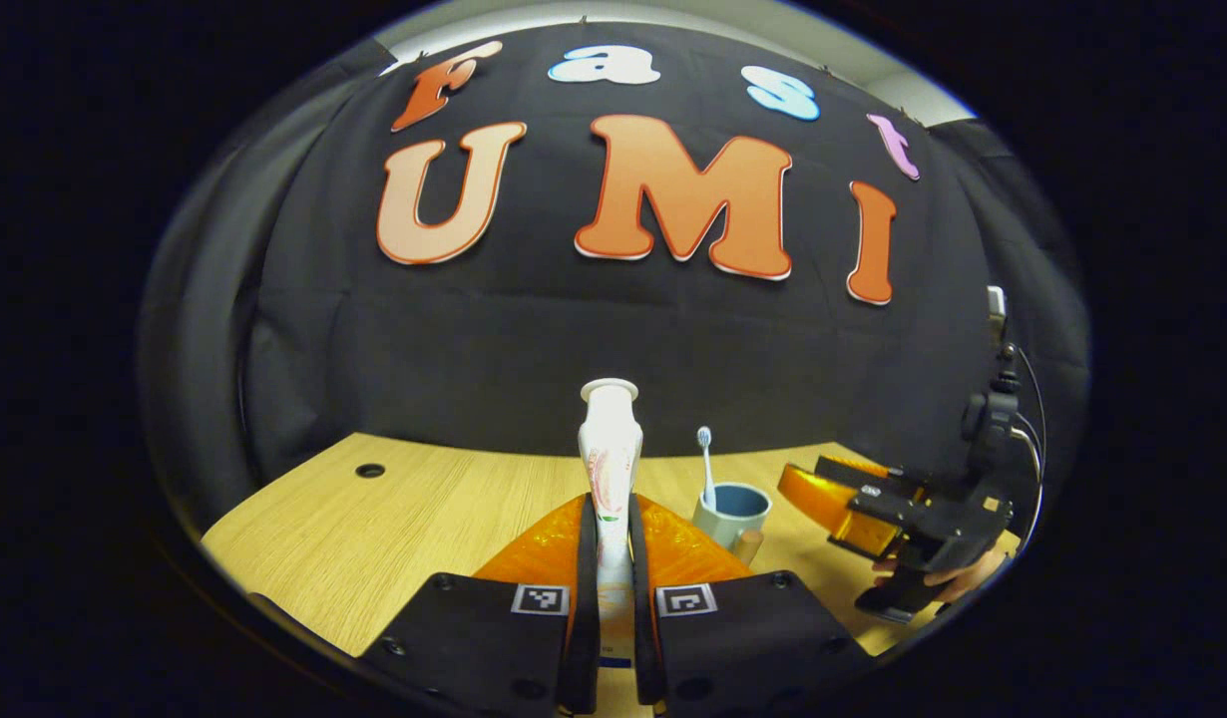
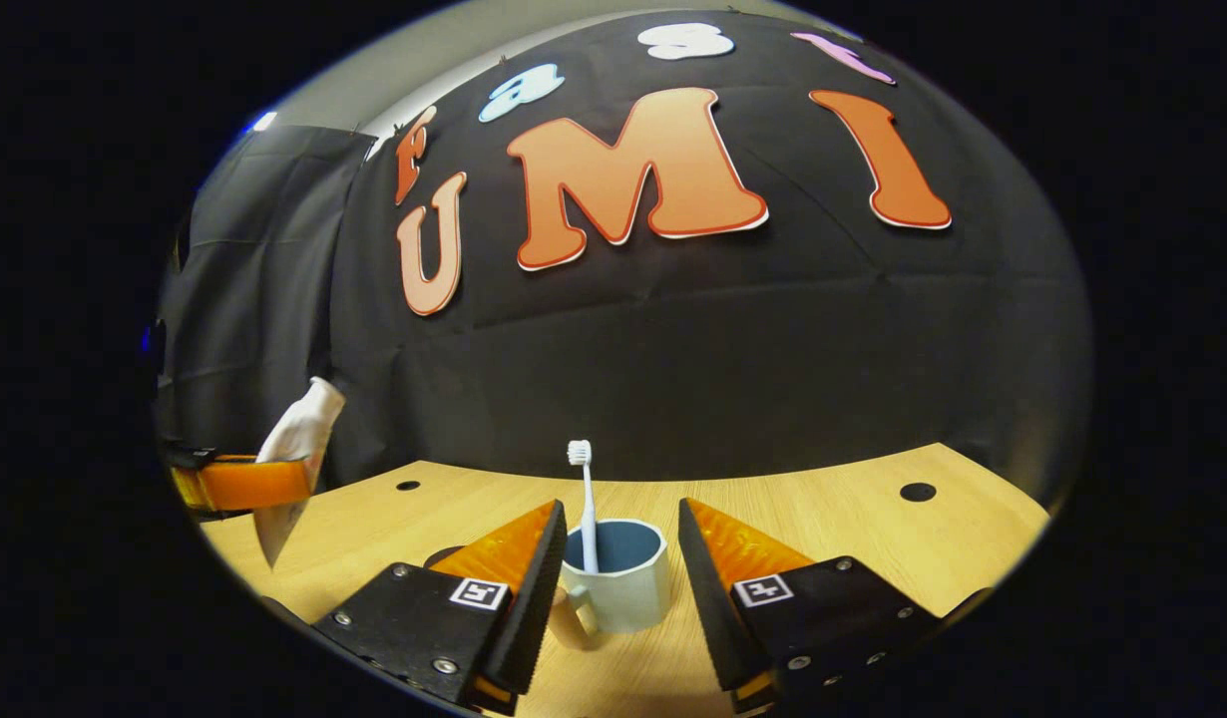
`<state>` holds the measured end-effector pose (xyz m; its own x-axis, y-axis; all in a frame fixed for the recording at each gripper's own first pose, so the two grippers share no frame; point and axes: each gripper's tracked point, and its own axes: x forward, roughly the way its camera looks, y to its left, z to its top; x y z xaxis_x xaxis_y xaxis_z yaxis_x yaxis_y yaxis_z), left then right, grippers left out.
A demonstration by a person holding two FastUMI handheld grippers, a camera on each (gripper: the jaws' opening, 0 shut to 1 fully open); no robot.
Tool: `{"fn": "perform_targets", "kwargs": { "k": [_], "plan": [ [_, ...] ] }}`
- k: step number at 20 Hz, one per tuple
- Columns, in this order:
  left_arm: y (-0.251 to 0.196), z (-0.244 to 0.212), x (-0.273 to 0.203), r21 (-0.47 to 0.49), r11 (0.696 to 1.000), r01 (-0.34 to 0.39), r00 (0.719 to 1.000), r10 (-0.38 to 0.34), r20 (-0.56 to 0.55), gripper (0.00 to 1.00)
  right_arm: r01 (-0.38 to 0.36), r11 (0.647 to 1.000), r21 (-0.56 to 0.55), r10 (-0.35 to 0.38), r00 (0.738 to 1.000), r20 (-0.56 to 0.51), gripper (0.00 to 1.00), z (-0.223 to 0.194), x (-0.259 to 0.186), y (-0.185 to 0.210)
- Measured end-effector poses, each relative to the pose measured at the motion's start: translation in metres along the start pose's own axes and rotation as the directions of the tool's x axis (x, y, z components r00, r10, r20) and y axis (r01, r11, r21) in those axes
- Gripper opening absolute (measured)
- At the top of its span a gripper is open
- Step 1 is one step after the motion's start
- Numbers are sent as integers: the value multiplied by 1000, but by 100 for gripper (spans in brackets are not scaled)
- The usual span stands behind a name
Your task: Put the toothbrush and toothpaste on the desktop into the cup, then pick up the cup and place it on the coaster on the desktop.
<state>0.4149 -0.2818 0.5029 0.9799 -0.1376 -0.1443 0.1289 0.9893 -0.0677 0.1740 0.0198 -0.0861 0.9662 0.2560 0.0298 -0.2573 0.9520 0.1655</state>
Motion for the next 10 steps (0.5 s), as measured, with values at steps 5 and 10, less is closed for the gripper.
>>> {"fn": "perform_targets", "kwargs": {
  "k": [5, 10],
  "plan": [
    [-44, 42, 29, -33, 997, 73, 988, -68, 142, 18, 49, 998, -41, -48, 999, 20, 89, 25, -54, -27],
    [-83, 58, 75, -77, 986, 150, 965, -129, 227, 17, 132, 989, -68, -130, 991, 40, 92, 38, -108, -64]
  ]
}}
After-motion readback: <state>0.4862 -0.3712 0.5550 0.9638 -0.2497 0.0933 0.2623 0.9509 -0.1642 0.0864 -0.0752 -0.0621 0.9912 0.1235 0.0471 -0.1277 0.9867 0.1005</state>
